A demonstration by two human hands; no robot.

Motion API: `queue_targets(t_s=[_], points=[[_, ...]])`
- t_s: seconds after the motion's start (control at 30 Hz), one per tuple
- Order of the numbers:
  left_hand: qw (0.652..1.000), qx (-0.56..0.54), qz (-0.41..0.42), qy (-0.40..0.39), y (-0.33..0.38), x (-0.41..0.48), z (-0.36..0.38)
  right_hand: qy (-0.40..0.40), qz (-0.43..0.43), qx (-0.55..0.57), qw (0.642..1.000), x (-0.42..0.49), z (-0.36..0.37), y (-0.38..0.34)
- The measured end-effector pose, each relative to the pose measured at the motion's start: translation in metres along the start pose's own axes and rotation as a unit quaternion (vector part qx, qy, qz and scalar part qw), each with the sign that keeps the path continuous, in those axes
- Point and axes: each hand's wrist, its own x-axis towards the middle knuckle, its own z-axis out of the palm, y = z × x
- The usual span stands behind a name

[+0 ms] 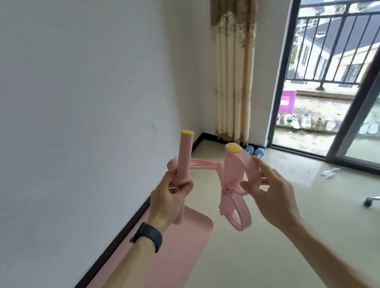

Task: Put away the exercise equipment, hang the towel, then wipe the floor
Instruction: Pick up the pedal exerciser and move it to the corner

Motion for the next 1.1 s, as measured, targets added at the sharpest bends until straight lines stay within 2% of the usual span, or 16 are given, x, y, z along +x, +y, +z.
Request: queue_targets(t_s=[0.63, 0.87, 1.1], points=[[0.993, 0.037, 0.016, -0.111, 0.019, 0.416, 0.129, 0.073, 0.099, -0.024, 0.992, 0.359, 0.058, 0.116], [0.989, 0.056, -0.008, -0.135, -0.006, 0.552, 0.203, 0.046, 0.141, -0.025, 0.989, 0.479, 0.093, 0.205], [0.982, 0.088, -0.076, -0.146, -0.025, 0.665, 0.267, -0.008, 0.194, -0.002, 0.981, 0.596, 0.127, 0.28]])
